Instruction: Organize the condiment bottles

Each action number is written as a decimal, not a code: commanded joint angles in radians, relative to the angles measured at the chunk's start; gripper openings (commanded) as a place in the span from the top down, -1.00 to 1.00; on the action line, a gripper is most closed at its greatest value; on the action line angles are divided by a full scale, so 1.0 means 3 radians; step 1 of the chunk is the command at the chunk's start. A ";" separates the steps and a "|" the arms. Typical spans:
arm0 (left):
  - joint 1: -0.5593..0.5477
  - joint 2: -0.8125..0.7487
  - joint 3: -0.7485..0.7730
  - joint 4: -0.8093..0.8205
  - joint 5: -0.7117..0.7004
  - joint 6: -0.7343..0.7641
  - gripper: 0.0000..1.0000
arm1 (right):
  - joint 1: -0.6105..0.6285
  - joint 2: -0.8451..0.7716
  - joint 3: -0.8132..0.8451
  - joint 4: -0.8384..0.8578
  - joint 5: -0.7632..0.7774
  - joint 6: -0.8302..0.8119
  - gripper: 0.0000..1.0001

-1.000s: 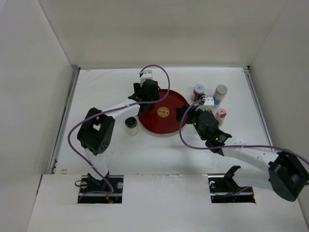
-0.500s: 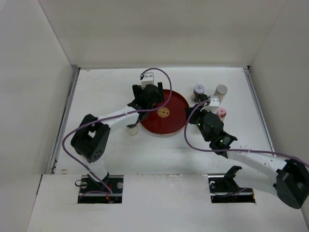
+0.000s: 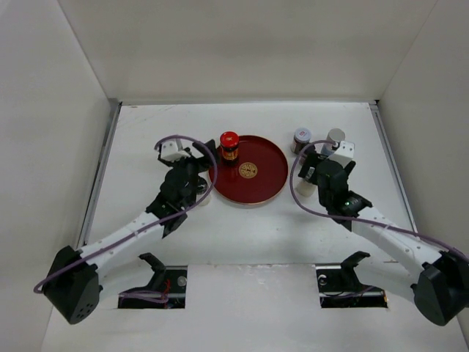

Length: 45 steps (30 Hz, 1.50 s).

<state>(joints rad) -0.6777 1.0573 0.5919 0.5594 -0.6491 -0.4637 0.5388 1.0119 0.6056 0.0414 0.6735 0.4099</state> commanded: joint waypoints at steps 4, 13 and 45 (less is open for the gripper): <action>0.0022 -0.0680 -0.0673 -0.0049 -0.0362 -0.0290 -0.75 | -0.0127 0.0344 0.0287 -0.0235 -0.0174 -0.0114 -1.00; 0.0109 -0.1009 -0.1108 -0.0085 -0.0490 -0.0351 -0.79 | -0.0117 0.0881 0.0558 -0.0245 -0.0190 -0.0093 -1.00; 0.0053 -0.1091 -0.1436 0.0416 -0.0296 -0.0469 -0.84 | 0.0344 0.1349 0.1583 -0.0071 -0.0113 -0.0472 -0.40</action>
<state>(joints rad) -0.6537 0.7063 0.1543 0.6365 -0.7803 -0.5938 0.6285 1.5902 1.1561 0.0044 0.5800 0.2588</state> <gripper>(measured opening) 0.920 0.682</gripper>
